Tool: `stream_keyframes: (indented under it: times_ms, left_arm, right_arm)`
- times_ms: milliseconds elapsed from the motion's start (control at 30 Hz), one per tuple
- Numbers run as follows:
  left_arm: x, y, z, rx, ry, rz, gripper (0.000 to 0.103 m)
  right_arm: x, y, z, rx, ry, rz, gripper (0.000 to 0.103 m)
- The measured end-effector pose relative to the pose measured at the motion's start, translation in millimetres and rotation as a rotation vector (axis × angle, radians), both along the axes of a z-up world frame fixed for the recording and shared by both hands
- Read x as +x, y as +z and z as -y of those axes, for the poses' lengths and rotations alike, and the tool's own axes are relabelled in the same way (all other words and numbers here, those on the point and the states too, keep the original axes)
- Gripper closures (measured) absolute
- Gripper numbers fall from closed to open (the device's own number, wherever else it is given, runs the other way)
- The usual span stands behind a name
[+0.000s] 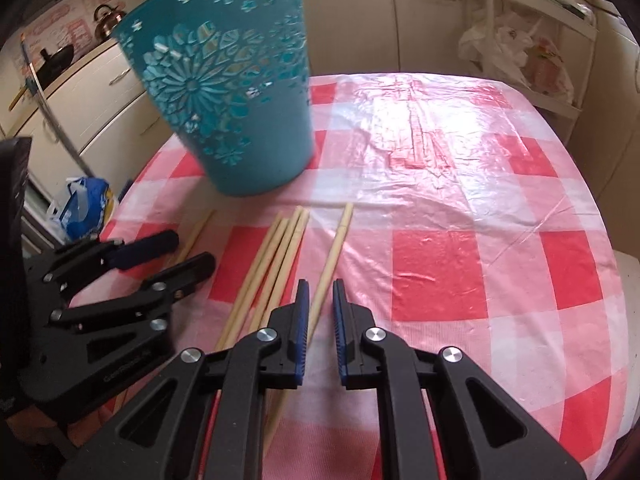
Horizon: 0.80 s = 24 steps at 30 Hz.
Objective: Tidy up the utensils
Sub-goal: 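Close the left tool on one wooden stick while the right tool grasps another stick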
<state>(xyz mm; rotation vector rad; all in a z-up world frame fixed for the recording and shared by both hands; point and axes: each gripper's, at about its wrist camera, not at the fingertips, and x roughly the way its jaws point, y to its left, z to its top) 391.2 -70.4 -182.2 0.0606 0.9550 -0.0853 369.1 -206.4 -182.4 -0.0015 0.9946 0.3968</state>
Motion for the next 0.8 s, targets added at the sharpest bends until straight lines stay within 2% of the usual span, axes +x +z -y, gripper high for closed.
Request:
stream_keyframes:
  times_ms: [33,100,267,400,467,567,800]
  left_arm:
    - [0,0,-2,-0.014,0.002,-0.001,0.093]
    - [-2,1,-11,-0.072,0.014,-0.013,0.098]
    - [-7,2,-19,-0.082,0.024,-0.037,0.096]
    - [-8,2,-11,-0.013,-0.002,-0.041,0.095]
    - [-10,2,-6,0.018,-0.015,-0.032,0.097]
    - [-13,3,-7,-0.008,-0.014,-0.041,0.098]
    - [-15,2,-5,0.030,-0.006,-0.040,0.097]
  right_arm:
    - [0,0,-1,-0.005,0.004,0.001,0.090]
    - [-2,2,0,0.015,0.024,-0.019,0.091]
    - [-2,2,0,-0.002,0.026,-0.016,0.092]
    - [-3,2,-10,-0.054,0.036,0.005,0.092]
    - [-4,3,-9,-0.039,0.049,-0.018,0.094]
    - [-9,4,-5,-0.048,0.055,-0.028,0.097]
    - [-10,4,-9,-0.098,0.046,0.005,0.096]
